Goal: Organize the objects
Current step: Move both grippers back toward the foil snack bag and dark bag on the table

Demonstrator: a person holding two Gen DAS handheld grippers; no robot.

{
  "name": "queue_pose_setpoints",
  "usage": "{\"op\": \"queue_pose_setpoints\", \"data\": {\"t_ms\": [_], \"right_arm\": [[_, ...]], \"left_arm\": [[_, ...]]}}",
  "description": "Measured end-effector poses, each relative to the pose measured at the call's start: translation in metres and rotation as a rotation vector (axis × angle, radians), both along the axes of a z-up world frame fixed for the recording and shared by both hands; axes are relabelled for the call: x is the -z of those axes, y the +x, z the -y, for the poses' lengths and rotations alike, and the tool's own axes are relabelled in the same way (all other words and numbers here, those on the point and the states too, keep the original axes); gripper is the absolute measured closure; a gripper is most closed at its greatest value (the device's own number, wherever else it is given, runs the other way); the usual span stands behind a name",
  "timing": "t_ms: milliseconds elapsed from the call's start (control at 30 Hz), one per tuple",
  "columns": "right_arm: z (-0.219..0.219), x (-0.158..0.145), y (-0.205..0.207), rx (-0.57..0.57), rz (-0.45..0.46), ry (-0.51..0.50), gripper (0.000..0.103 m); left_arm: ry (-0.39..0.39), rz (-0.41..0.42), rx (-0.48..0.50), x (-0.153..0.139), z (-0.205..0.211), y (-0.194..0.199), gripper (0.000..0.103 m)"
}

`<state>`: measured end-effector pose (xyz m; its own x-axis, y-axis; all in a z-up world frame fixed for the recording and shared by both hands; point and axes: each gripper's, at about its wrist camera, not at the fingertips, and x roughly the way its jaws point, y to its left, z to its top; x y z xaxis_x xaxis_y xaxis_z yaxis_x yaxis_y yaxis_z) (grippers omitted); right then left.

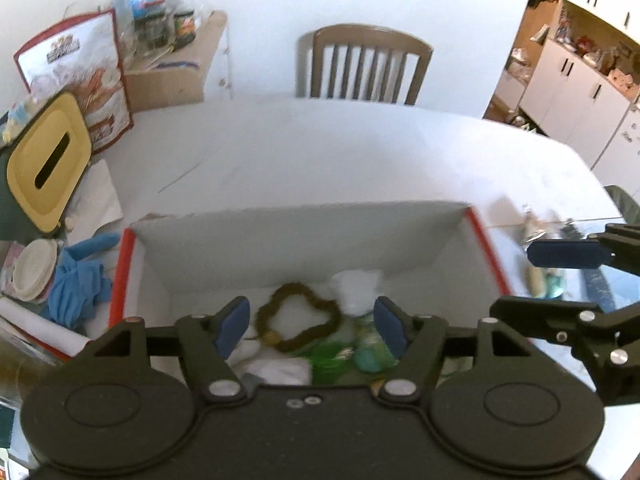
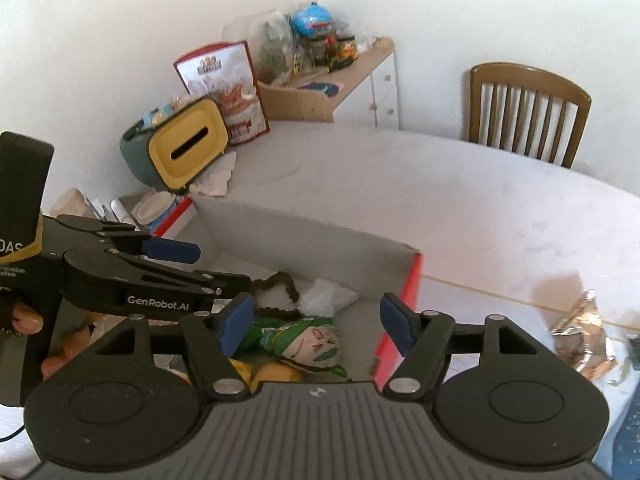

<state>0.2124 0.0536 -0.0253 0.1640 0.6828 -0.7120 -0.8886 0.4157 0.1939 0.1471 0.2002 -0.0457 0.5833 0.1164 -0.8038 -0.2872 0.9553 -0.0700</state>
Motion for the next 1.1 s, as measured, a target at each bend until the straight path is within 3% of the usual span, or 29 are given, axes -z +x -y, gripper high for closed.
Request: {"op": "queue_pose_setpoints", "data": {"t_ms": [533,1100], "right_arm": [[0.13,-0.029,0.054,0.097,0.026,0.111,0.026],[0.25,-0.002,0.141,0.285,0.023,0.071,0.026]], "left_arm": [[0.031,0.109,0.108,-0.039,0.113,0.024,0.019],[0.03,0.108,0.166,-0.021,0.196,0.071,0.001]]}}
